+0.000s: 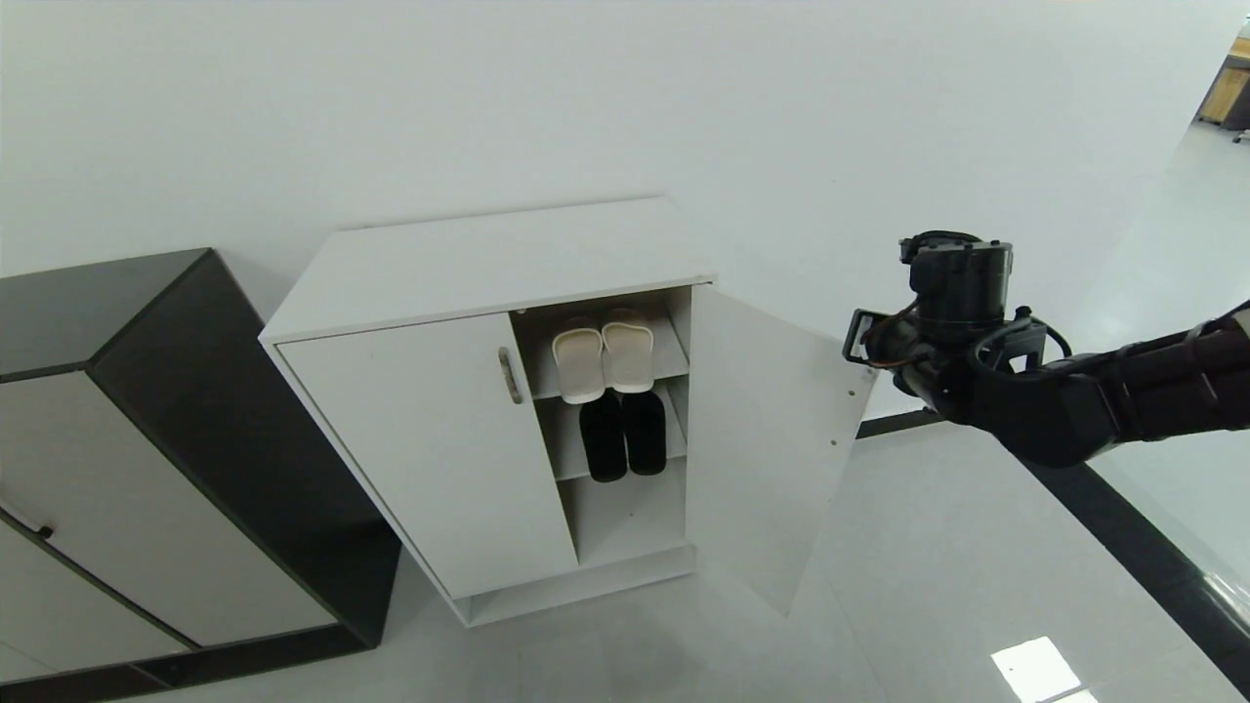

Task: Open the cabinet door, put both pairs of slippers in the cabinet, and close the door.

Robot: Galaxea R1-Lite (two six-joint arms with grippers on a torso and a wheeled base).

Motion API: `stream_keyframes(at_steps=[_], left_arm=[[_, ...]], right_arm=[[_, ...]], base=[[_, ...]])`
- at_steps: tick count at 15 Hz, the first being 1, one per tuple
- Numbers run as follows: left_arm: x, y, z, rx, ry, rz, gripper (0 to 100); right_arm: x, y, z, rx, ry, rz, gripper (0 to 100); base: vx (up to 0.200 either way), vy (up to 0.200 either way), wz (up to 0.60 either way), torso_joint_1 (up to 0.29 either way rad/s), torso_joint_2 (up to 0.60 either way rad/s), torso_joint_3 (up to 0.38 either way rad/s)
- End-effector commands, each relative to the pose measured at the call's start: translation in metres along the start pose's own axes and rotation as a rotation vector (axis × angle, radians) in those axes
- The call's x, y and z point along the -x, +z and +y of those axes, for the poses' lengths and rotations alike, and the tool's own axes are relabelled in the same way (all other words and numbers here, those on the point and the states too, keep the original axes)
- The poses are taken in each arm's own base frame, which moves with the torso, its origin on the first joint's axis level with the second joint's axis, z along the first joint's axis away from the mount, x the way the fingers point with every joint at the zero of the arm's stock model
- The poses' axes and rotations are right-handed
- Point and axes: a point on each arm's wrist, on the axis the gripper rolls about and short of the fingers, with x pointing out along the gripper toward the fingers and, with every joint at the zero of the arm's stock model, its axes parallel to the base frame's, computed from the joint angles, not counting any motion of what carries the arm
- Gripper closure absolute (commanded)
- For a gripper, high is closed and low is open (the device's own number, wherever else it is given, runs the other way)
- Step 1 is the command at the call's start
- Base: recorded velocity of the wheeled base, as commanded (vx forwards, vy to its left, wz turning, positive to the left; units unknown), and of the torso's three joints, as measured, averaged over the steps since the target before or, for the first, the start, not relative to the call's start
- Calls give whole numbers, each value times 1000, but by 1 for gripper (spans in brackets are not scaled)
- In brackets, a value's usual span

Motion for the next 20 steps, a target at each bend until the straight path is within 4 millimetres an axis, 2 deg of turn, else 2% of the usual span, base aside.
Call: stream_keyframes(at_steps=[1, 7, 12, 16, 17, 18, 20], left_arm=[[0, 0, 0, 0, 0, 1, 100], [0, 0, 0, 0, 0, 1, 100], [0, 0, 0, 0, 0, 1, 100], [0, 0, 0, 0, 0, 1, 100], [0, 0, 0, 0, 0, 1, 100], [0, 0, 0, 0, 0, 1, 100], [0, 0, 0, 0, 0, 1, 100]], right_arm=[[-19, -12, -6, 10, -28, 20, 100], [-28, -19, -11, 17, -48, 36, 100], [-15, -24, -5, 34, -27, 56, 100], [46, -31, 30, 78, 117, 95, 100], [53, -33, 34, 85, 136, 102, 100], [80, -41, 49, 110, 210, 128, 100], [105, -46, 59, 127, 279, 143, 100]], base=[[0, 0, 0, 0, 0, 0], [0, 0, 0, 0, 0, 0], [0, 0, 0, 0, 0, 0], [0, 0, 0, 0, 0, 0], [0, 0, 0, 0, 0, 0], [0, 0, 0, 0, 0, 0], [0, 0, 0, 0, 0, 0]])
